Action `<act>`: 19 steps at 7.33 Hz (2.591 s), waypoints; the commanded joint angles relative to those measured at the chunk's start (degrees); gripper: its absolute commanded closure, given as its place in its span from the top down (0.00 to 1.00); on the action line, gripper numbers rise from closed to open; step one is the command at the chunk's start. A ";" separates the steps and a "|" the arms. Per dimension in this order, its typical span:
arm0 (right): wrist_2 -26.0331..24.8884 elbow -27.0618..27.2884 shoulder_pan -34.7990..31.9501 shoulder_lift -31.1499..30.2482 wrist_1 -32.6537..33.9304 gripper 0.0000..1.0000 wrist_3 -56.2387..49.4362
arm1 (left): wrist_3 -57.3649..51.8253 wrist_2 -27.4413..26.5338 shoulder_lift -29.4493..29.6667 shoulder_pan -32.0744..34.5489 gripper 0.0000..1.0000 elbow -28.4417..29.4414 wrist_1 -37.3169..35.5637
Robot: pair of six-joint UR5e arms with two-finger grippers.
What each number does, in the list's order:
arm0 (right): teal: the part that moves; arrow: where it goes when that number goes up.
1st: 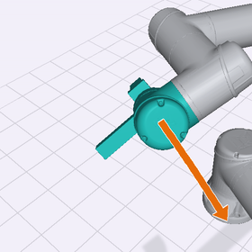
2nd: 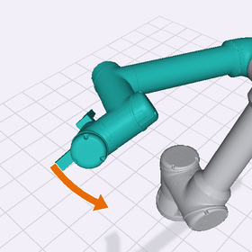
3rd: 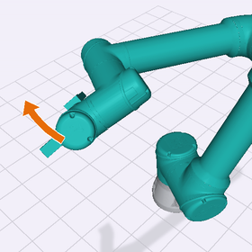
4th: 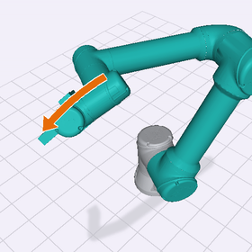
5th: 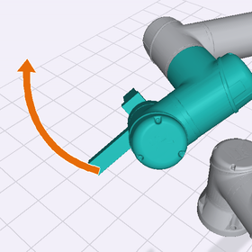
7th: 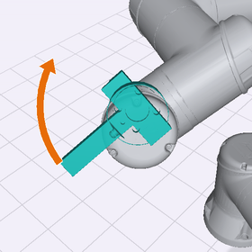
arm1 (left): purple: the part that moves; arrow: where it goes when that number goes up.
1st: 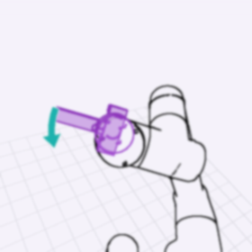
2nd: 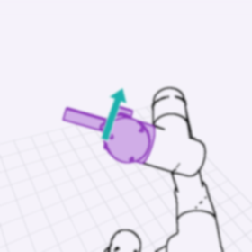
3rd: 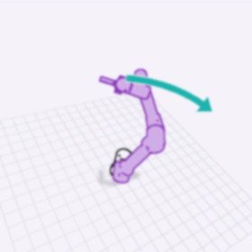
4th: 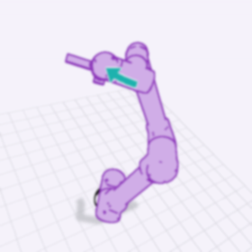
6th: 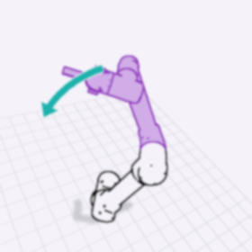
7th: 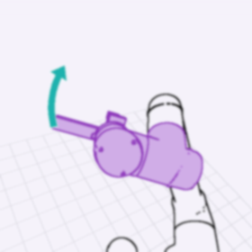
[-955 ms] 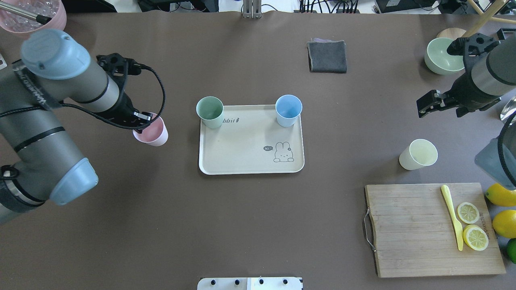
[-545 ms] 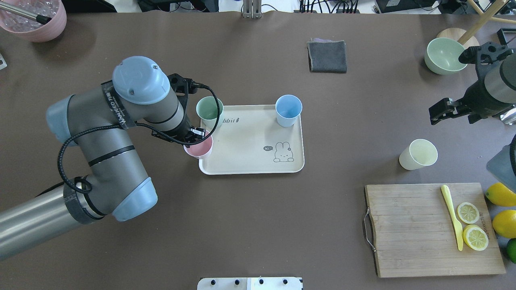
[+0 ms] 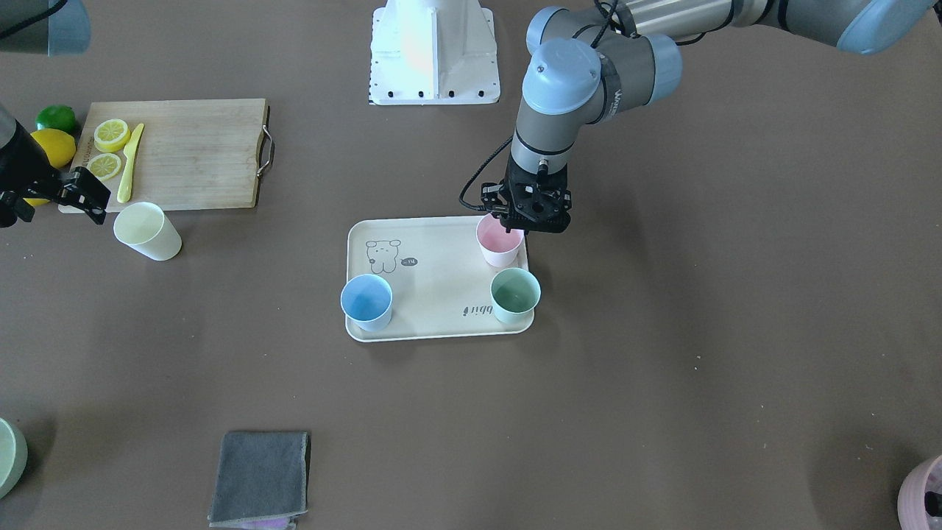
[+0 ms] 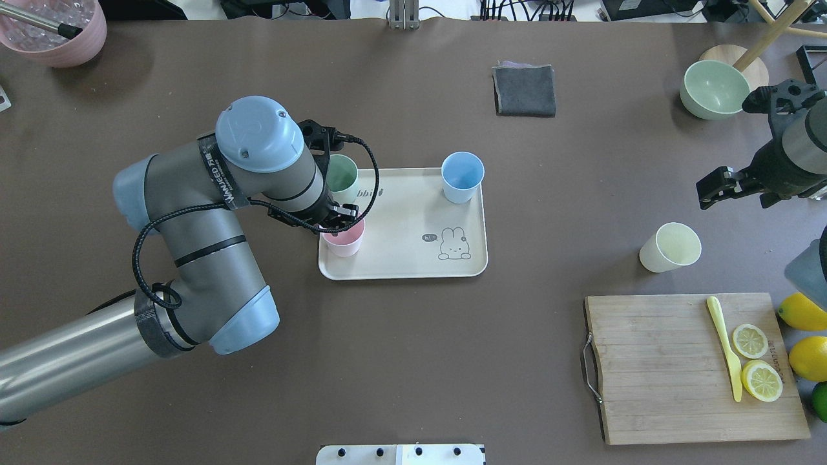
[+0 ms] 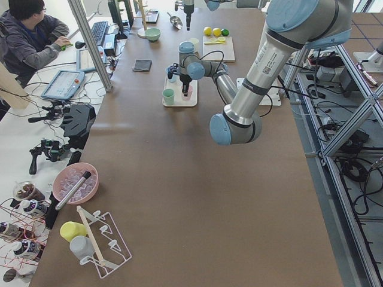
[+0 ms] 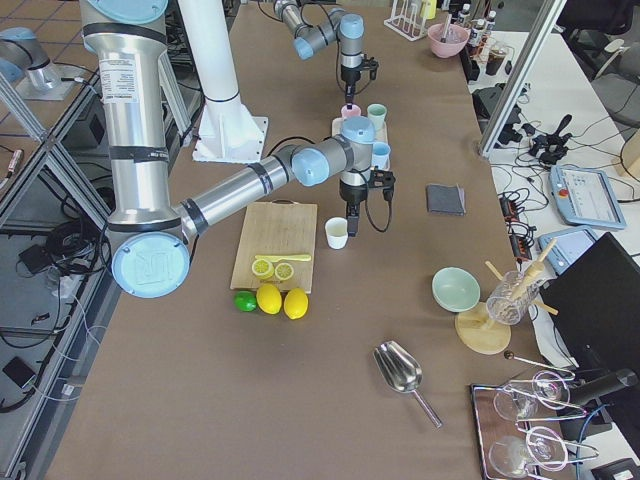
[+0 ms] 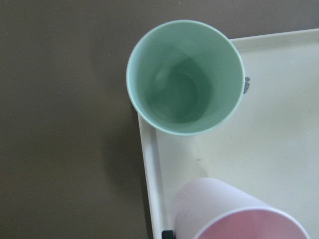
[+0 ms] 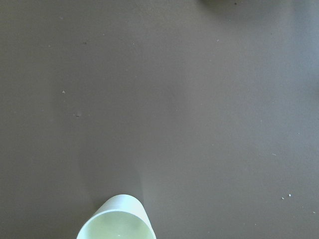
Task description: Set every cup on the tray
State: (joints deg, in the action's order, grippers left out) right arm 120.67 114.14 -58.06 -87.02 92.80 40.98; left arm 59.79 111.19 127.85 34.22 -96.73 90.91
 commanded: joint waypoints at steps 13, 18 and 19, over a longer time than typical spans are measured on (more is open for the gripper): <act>-0.71 -4.81 9.10 -3.17 -20.20 0.00 16.29 | -16.26 7.72 -5.05 17.28 0.98 -10.49 -6.19; -4.45 -3.04 17.86 17.28 -7.95 0.00 36.59 | -42.86 18.08 -16.29 33.25 0.98 -9.27 -6.45; -6.05 -3.56 20.15 20.20 -5.89 0.00 37.41 | -47.53 18.09 -17.71 35.20 0.98 -7.96 -6.45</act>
State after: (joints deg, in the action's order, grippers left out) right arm 116.89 110.98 -40.95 -71.54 82.95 76.12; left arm 18.86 128.30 112.63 66.15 -105.95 84.47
